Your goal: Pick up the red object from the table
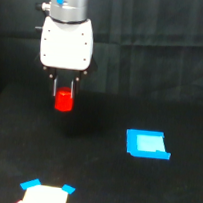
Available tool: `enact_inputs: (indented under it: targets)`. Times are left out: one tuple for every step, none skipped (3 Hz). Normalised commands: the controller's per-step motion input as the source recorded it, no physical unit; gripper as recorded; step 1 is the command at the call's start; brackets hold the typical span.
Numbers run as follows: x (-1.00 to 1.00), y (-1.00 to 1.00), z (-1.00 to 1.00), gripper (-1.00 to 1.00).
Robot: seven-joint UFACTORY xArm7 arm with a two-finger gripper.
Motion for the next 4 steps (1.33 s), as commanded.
enact_inputs:
  targets:
    - [0.77,-0.33,1.0,-1.0]
    - [1.0,-0.24,0.23,-0.93]
    - [0.94,-0.39,-0.34,-1.0]
    - [0.7,-0.4,-0.26,-0.93]
